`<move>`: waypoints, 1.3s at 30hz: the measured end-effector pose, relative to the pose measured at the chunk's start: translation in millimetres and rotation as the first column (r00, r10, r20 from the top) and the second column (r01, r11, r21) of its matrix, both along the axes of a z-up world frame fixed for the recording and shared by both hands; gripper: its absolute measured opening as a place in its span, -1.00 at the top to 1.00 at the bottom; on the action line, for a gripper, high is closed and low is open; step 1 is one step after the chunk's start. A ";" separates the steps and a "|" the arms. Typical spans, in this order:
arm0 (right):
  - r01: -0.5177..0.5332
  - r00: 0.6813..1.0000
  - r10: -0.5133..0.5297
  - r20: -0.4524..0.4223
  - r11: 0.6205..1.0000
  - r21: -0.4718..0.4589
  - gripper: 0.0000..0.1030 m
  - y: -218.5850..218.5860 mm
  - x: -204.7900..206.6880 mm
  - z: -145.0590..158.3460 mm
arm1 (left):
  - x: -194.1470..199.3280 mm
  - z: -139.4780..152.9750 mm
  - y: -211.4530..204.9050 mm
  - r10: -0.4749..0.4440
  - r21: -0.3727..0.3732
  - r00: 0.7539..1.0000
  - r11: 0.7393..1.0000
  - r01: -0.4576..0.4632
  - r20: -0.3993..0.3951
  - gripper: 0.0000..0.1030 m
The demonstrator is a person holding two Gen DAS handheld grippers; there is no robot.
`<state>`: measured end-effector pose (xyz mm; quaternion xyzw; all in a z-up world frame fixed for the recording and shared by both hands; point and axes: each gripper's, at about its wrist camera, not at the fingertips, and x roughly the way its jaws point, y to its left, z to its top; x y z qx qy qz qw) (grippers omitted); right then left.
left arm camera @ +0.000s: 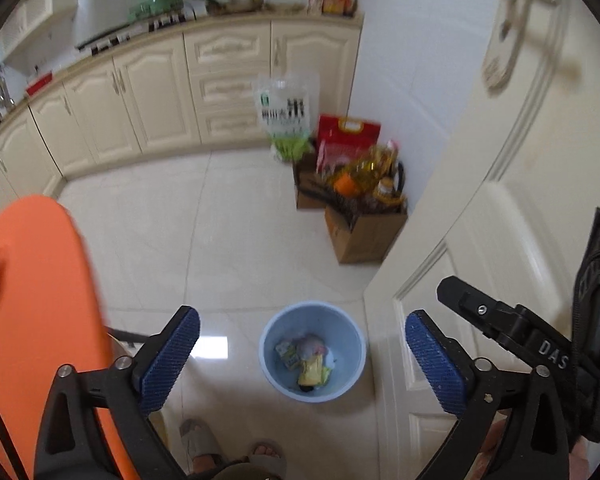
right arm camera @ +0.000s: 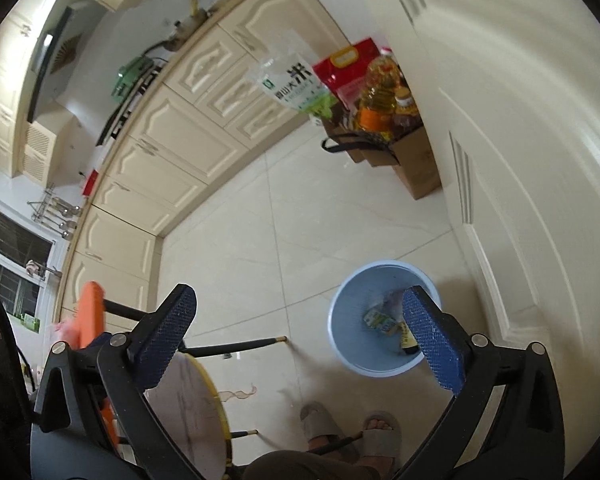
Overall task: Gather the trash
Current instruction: 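Move both open tools back to the trash pile on the table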
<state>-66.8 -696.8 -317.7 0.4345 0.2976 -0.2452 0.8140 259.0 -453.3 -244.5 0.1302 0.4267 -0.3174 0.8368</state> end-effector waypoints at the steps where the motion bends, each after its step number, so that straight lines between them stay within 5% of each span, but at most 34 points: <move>1: 0.000 1.000 0.000 0.009 1.000 -0.004 -1.00 3.7 -2.1 6.0 | -7.6 9.3 11.8 0.010 -0.017 1.000 1.000 -0.009 0.028 -0.99; 8: -0.030 0.994 0.039 0.099 0.995 -0.092 -1.00 60.5 -7.5 70.4 | -49.0 47.8 113.5 0.113 -0.113 0.985 0.989 -0.099 0.130 -0.98; 16: -0.111 0.982 0.145 0.117 0.958 -0.263 -1.00 155.2 15.4 145.7 | -108.6 81.7 227.0 0.266 -0.201 0.926 0.955 -0.216 0.268 -0.98; 27: -0.258 0.944 0.327 0.039 0.809 -0.529 -1.00 326.7 69.4 222.8 | -212.2 98.3 356.6 0.469 -0.293 0.809 0.877 -0.380 0.355 -0.98; 39: -0.386 0.880 0.473 -0.045 0.655 -0.649 -1.00 451.3 102.6 238.6 | -307.0 87.2 417.8 0.626 -0.352 0.700 0.777 -0.522 0.343 -0.98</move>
